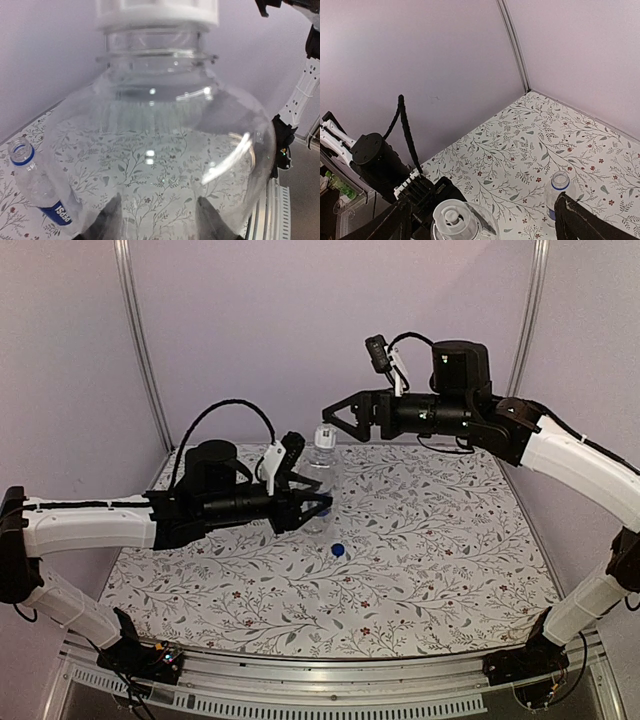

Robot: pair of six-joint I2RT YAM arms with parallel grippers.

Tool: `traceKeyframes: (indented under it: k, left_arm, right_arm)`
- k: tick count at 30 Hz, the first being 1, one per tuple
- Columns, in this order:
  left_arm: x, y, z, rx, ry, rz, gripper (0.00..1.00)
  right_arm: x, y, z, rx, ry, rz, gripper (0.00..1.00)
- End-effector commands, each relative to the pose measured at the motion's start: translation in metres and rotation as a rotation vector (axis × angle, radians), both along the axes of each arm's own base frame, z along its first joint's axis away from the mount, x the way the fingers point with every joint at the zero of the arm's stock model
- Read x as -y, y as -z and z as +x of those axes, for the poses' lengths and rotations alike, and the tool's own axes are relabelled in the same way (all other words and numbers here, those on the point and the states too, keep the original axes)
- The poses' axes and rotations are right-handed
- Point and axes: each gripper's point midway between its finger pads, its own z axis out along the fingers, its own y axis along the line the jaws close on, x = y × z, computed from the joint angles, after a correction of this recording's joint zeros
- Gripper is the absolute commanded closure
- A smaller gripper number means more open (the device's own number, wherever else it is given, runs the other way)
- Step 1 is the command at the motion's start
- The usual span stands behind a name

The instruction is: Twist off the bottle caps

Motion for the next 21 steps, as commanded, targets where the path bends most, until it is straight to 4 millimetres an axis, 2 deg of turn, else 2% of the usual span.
traceKeyframes:
  k: [1,13,21]
  left_arm:
    - [-0.005,-0.013,0.014,0.024,-0.080,-0.008,0.54]
    - [-0.010,-0.011,0.023,0.023,-0.142,0.014,0.53]
    - [-0.016,-0.010,0.029,0.026,-0.188,0.026,0.53]
  right_arm:
    - [-0.003,-0.023,0.015,-0.013,0.106,0.083,0.03]
    - [-0.033,0.002,0.018,-0.040,0.142,0.009,0.05]
    - [-0.045,0.014,0.010,-0.035,0.121,-0.026,0.19]
